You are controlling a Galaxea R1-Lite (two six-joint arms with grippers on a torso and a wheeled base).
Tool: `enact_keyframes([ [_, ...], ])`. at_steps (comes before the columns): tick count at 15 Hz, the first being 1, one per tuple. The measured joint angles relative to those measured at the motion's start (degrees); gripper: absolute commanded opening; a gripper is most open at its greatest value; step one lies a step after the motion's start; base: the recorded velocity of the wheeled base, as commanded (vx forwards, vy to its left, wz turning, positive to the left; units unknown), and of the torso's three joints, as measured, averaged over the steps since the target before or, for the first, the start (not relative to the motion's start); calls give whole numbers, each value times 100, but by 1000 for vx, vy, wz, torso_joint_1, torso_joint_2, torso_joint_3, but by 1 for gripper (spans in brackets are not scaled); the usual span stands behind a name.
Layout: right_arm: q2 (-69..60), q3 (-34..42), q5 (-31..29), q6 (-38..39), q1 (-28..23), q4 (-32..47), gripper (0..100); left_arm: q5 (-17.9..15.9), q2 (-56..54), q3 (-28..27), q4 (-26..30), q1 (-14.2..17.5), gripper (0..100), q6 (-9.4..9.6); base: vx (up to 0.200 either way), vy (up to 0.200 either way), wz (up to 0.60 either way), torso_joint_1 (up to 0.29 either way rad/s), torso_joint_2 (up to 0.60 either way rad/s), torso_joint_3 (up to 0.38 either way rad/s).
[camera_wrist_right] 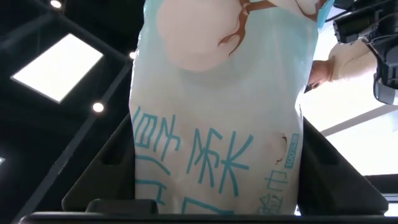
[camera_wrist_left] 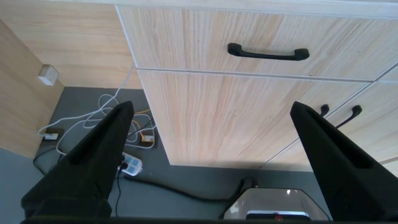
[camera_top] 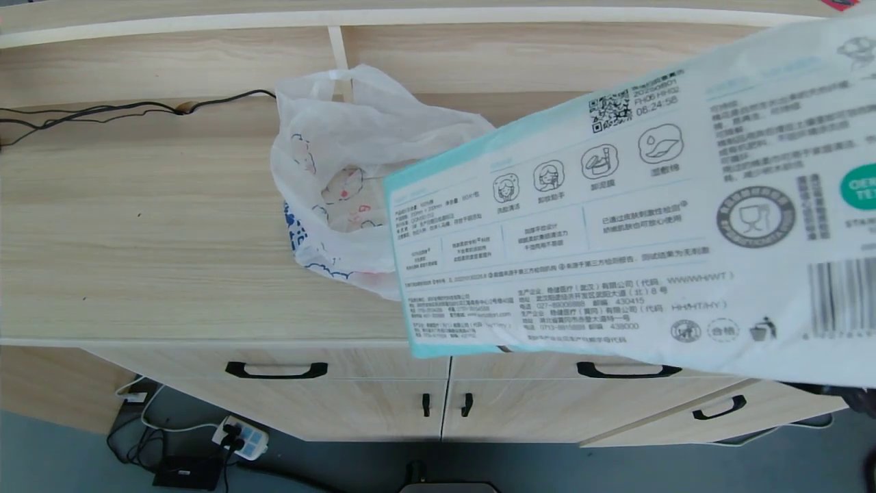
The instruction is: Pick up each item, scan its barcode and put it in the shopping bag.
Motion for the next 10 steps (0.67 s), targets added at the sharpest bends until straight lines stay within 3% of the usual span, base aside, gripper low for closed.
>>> enact_keyframes([
  [5,468,557,-2,1131,-33,-2037,0,0,0,0,-2,0,100,-2,0,0,0,0,0,0],
  [10,571,623,-2,1286,-278,-2160,0,0,0,0,1,0,100,0,0,0,0,0,0,0],
])
